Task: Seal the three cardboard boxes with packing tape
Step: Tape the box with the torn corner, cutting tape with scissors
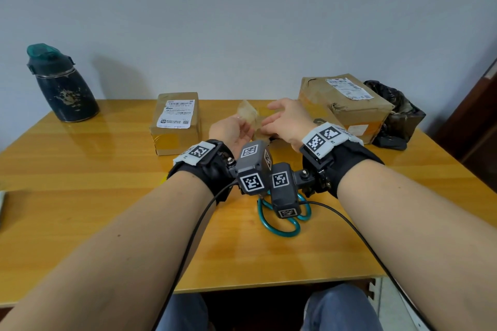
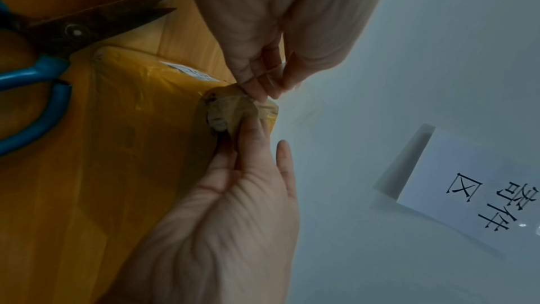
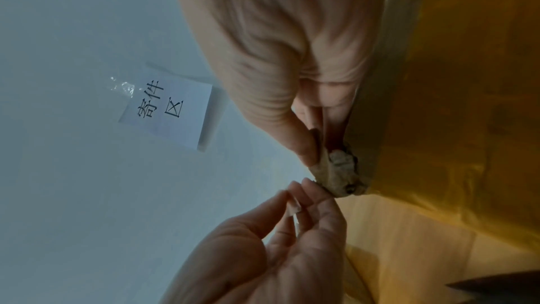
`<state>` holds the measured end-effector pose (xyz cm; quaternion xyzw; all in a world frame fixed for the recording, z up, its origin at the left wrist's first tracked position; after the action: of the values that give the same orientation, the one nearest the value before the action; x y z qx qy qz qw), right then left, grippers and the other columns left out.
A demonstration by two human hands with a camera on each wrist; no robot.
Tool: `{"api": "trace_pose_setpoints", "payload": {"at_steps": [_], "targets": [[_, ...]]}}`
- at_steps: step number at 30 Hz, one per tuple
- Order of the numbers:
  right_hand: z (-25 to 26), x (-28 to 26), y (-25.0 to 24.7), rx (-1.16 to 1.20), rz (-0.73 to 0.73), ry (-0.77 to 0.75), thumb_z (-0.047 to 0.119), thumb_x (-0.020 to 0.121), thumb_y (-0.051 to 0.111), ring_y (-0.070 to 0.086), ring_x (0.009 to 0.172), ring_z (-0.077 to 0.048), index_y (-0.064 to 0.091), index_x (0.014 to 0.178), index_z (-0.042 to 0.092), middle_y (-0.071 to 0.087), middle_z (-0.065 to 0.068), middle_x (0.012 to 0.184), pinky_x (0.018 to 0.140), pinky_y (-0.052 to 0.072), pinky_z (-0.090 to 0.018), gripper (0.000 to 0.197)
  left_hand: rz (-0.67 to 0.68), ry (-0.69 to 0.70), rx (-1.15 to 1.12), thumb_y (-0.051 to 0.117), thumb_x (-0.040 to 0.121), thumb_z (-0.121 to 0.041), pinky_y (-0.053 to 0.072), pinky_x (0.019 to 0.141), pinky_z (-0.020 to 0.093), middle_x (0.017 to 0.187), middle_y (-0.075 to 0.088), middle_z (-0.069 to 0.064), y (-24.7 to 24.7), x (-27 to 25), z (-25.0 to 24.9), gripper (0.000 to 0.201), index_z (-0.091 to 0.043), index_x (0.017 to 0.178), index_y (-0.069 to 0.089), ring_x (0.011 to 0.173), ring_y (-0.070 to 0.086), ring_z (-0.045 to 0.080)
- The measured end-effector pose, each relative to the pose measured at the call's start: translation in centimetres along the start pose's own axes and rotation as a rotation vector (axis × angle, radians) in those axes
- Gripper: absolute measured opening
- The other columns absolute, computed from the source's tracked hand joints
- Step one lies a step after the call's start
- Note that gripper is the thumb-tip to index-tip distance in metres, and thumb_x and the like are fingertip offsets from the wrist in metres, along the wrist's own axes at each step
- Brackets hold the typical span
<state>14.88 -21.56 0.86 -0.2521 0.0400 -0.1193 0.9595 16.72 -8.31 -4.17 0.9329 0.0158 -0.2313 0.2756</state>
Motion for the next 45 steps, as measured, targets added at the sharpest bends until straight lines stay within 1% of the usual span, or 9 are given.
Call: {"api": "trace_pose_setpoints", "payload": {"at_steps": [6, 15, 20, 23, 28, 34, 37, 42, 45], "targets": [[-1.0, 0.5, 0.0, 0.069, 0.015, 0.031, -0.004, 0.072, 0.075, 0.068, 0.095, -0.020, 0.054, 0.125, 0.012, 0.070, -0.001, 0.092, 0.092, 0.053, -0.041, 0.059, 0.044, -0.039, -0.037, 0.045, 0.097, 0.004, 0.048, 0.064, 0.025, 0.071, 0.053, 0.007, 0.4, 0.0, 0.4, 0.016, -0.003, 0.087, 0.054, 0.063, 0.052, 0.013], [-0.3, 0.2, -0.3, -0.028, 0.015, -0.021, -0.002, 0.074, 0.075, 0.068, 0.091, -0.018, 0.056, 0.120, 0.014, 0.071, 0.001, 0.091, 0.088, 0.055, -0.038, 0.051, 0.125, -0.060, 0.017, 0.047, 0.096, 0.001, 0.047, 0.063, 0.027, 0.071, 0.055, 0.006, 0.4, 0.0, 0.7, 0.009, -0.004, 0.100, 0.054, 0.063, 0.054, 0.015], [0.5, 0.1, -0.7, -0.124, -0.036, -0.090, 0.002, 0.083, 0.065, 0.067, 0.088, -0.017, 0.058, 0.108, 0.019, 0.069, 0.005, 0.086, 0.085, 0.054, -0.038, 0.031, 0.107, -0.060, -0.010, 0.047, 0.097, 0.000, 0.052, 0.047, 0.025, 0.076, 0.056, 0.007, 0.5, 0.1, 0.7, 0.015, -0.005, 0.108, 0.054, 0.069, 0.057, 0.015], [0.5, -0.1, -1.3, -0.166, -0.069, -0.111, 0.006, 0.085, 0.064, 0.066, 0.091, -0.015, 0.059, 0.100, 0.025, 0.069, 0.005, 0.091, 0.088, 0.053, -0.037, 0.025, 0.106, -0.078, -0.013, 0.049, 0.096, 0.000, 0.052, 0.049, 0.026, 0.079, 0.058, 0.009, 0.5, -0.1, 1.2, 0.018, -0.004, 0.112, 0.055, 0.070, 0.058, 0.016], [0.5, -0.7, -2.4, -0.129, -0.121, -0.121, 0.005, 0.087, 0.062, 0.064, 0.096, -0.018, 0.065, 0.104, 0.014, 0.067, -0.003, 0.100, 0.090, 0.053, -0.034, 0.019, 0.101, -0.095, 0.006, 0.055, 0.093, 0.000, 0.054, 0.049, 0.023, 0.082, 0.060, 0.011, 0.2, -0.3, 1.6, 0.030, 0.001, 0.123, 0.055, 0.070, 0.058, 0.016], [0.2, -0.9, -2.4, -0.221, -0.083, -0.093, 0.012, 0.081, 0.073, 0.063, 0.100, -0.020, 0.068, 0.103, 0.009, 0.067, -0.006, 0.108, 0.091, 0.052, -0.037, 0.023, 0.129, -0.063, 0.052, 0.056, 0.092, 0.004, 0.052, 0.044, 0.023, 0.079, 0.058, 0.011, 0.7, -1.6, 1.3, 0.019, 0.000, 0.110, 0.058, 0.067, 0.057, 0.015], [0.1, -0.9, -2.3, -0.253, -0.068, -0.054, 0.013, 0.080, 0.074, 0.065, 0.097, -0.023, 0.070, 0.101, 0.008, 0.069, -0.009, 0.104, 0.090, 0.053, -0.039, 0.022, 0.137, -0.025, 0.093, 0.056, 0.089, 0.009, 0.058, 0.060, 0.025, 0.083, 0.058, 0.012, 1.1, -1.9, 0.9, 0.012, -0.001, 0.095, 0.061, 0.072, 0.057, 0.017], [-0.1, -1.3, -2.5, -0.314, -0.051, -0.040, 0.012, 0.080, 0.074, 0.062, 0.102, -0.021, 0.070, 0.108, 0.008, 0.067, -0.007, 0.111, 0.091, 0.051, -0.034, 0.028, 0.146, 0.031, 0.180, 0.058, 0.087, 0.011, 0.057, 0.058, 0.022, 0.079, 0.060, 0.012, 1.6, -1.9, 0.5, 0.027, 0.001, 0.112, 0.061, 0.068, 0.058, 0.016], [-0.1, -1.3, -2.5, -0.298, -0.049, -0.036, 0.012, 0.081, 0.074, 0.062, 0.102, -0.022, 0.070, 0.106, 0.007, 0.067, -0.007, 0.110, 0.092, 0.051, -0.036, 0.027, 0.138, 0.027, 0.219, 0.060, 0.087, 0.009, 0.056, 0.059, 0.021, 0.079, 0.061, 0.011, 1.7, -2.0, 0.5, 0.019, 0.000, 0.103, 0.063, 0.068, 0.058, 0.015]]}}
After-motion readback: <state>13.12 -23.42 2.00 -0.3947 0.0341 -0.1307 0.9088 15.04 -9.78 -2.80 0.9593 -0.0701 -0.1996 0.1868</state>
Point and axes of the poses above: each hand's wrist, its own x-axis towards the middle knuckle, its own y-axis out of the palm, z = x × y, the point moved 9 cm from there along x, towards the middle knuckle
